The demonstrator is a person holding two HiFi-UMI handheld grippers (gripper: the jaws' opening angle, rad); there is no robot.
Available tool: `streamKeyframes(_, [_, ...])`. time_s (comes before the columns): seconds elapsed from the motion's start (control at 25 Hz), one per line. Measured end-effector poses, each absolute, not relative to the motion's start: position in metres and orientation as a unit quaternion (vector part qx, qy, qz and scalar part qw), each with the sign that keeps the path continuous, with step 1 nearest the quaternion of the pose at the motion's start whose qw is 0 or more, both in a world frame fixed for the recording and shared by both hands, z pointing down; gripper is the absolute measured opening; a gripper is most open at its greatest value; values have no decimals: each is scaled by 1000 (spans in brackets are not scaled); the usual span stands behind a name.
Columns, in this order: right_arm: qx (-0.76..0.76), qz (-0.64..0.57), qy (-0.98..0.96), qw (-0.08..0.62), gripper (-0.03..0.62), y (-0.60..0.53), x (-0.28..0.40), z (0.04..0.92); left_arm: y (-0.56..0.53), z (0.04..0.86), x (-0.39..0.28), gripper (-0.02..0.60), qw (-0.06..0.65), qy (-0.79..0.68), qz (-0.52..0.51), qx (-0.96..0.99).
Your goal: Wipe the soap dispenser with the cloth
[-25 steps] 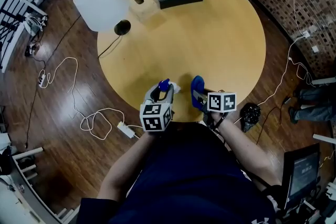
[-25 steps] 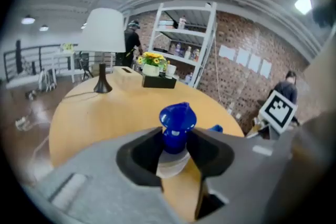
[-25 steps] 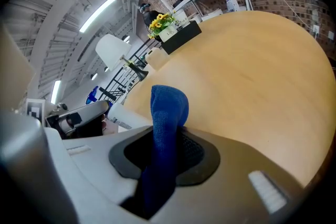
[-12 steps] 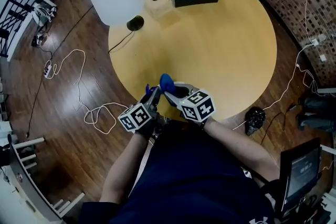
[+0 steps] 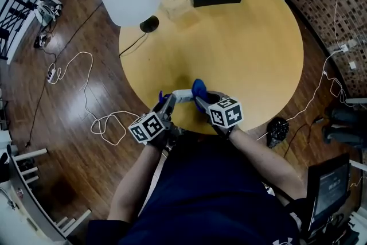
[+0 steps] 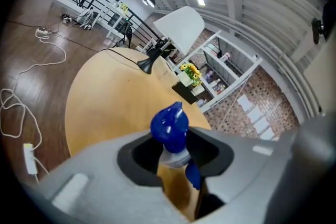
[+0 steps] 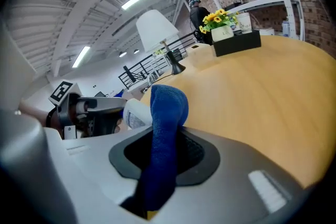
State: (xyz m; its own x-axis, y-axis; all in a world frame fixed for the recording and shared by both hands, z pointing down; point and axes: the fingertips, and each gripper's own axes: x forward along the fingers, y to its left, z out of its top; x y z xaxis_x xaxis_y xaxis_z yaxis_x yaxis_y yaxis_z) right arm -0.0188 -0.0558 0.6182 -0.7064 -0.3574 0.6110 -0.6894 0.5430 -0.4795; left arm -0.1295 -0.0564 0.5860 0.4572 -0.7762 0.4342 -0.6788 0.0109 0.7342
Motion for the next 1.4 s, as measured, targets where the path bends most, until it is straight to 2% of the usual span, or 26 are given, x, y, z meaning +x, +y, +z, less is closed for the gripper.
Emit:
streamKeyframes(0.28, [356, 415, -796, 259, 98, -61, 15, 638, -59, 583, -128, 138, 469, -520, -34, 713])
streamKeyframes(0.48, [277, 415, -850, 169, 98, -70, -49, 555, -54, 574, -113, 138, 442, -506, -9, 741])
streamKeyframes(0.64, [248, 412, -860, 172, 98, -65, -69, 551, -49, 570, -103, 138, 429, -498, 4, 753])
streamKeyframes(0.88, [307, 435, -822, 203, 97, -57, -13, 605, -44, 574, -106, 138, 430, -496, -6, 754])
streamKeyframes(1.12, [344, 481, -773, 231, 97, -50, 39, 643, -40, 567, -92, 138, 394, -478, 29, 784])
streamKeyframes(1.32, [269, 473, -827, 138, 98, -68, -4, 566, -34, 566, -86, 137, 378, -467, 46, 798])
streamKeyframes(1.4, [203, 467, -851, 128, 98, -65, -36, 540, -32, 567, -86, 137, 376, -465, 47, 800])
